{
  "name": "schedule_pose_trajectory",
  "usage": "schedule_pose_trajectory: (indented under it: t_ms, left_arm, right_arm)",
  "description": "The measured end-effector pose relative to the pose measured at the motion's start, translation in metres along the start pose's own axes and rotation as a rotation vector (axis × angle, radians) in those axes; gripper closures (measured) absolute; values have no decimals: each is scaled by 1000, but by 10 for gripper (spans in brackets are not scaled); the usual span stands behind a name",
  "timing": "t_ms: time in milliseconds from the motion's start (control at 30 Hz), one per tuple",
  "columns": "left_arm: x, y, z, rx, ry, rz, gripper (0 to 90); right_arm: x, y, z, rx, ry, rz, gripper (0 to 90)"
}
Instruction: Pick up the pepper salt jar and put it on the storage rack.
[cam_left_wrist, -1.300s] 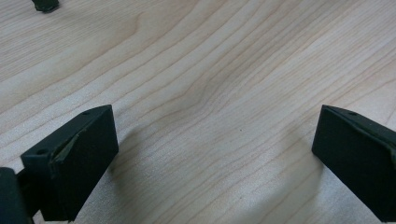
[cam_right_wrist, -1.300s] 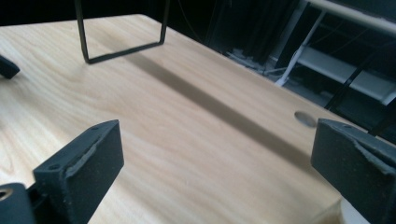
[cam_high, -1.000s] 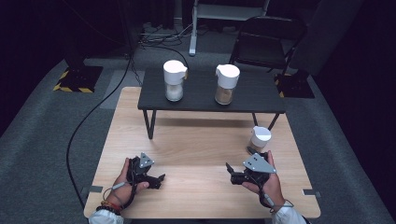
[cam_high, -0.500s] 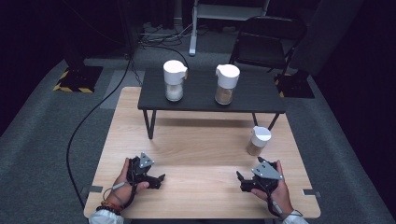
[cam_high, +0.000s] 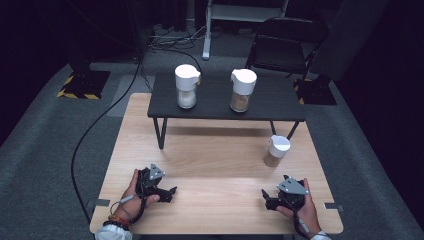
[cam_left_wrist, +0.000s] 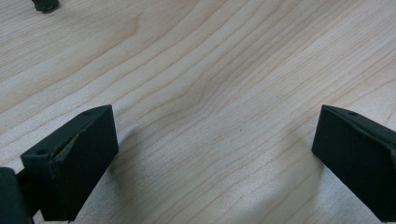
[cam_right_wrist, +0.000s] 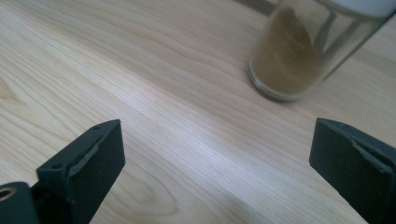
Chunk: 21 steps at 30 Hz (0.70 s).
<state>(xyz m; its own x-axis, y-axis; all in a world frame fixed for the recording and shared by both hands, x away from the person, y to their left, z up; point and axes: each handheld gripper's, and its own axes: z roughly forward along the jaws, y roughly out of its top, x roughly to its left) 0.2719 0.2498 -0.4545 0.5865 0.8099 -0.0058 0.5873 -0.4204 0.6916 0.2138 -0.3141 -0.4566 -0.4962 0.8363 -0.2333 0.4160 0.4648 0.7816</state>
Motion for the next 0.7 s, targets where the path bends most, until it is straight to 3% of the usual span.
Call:
schedule_pose_trajectory:
  t_ms: [300, 633, 700]
  left_arm:
    - [0, 0, 0, 0, 0, 0, 1]
    - [0, 0, 0, 0, 0, 2, 2]
    - [0, 0, 0, 0, 0, 0, 1]
  right_arm:
    - [-26, -10, 0, 56, 0, 80, 35]
    - [-41, -17, 2, 89, 1, 109, 26]
    - [-49, -18, 2, 99, 24, 142, 20]
